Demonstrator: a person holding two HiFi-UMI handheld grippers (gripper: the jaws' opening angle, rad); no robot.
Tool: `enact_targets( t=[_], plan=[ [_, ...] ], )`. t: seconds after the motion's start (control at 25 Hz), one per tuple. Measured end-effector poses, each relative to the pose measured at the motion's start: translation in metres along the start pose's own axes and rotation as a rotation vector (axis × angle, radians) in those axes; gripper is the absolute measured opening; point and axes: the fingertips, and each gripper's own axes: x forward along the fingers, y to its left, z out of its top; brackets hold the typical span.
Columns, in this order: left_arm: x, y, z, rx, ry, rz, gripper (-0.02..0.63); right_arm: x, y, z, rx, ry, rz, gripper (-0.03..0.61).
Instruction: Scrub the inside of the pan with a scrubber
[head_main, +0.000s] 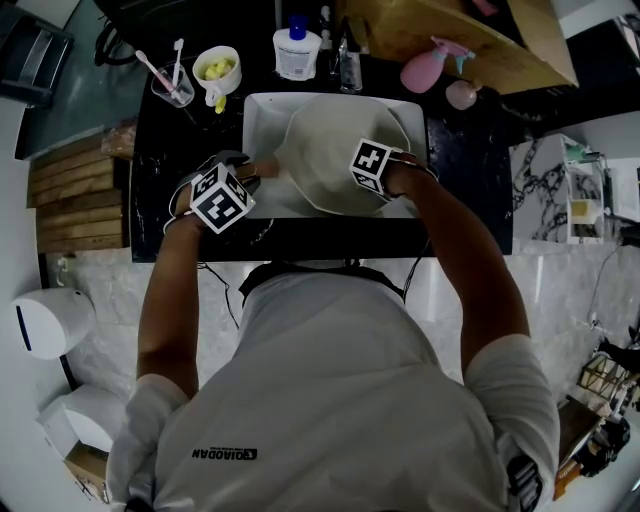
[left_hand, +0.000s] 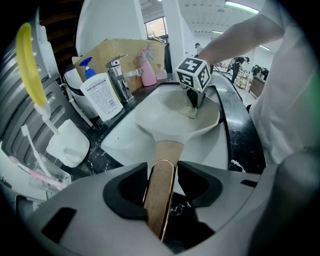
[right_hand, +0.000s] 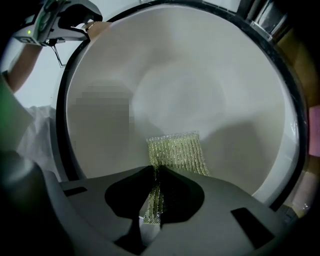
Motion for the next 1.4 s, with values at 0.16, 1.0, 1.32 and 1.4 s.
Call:
enact_targets(
  t=[0.16, 1.0, 1.32, 1.4],
  plan=[
    [0.0, 0.0, 0.0, -0.003, 0.001, -0.003, 0.198, 0.0, 0.014, 0.004, 0.046, -0.009, 0.099, 0.074],
    [0.0, 0.001, 0.0, -0.009, 0.009, -0.011, 0.198, -0.023, 0.088, 0.037, 0.081, -0.18, 0.571, 0.074],
    [0.0, 0.001, 0.0, -0.009, 0.008, -0.013, 0.198, -0.06, 0.061, 0.054, -0.024, -0.398, 0.355, 0.071],
    [0.001, 0.001, 0.0, -0.008, 0.009, -0.011, 0.198, -0.075, 0.046, 0.063, -0.071, -0.494, 0.25, 0.069]
  ],
)
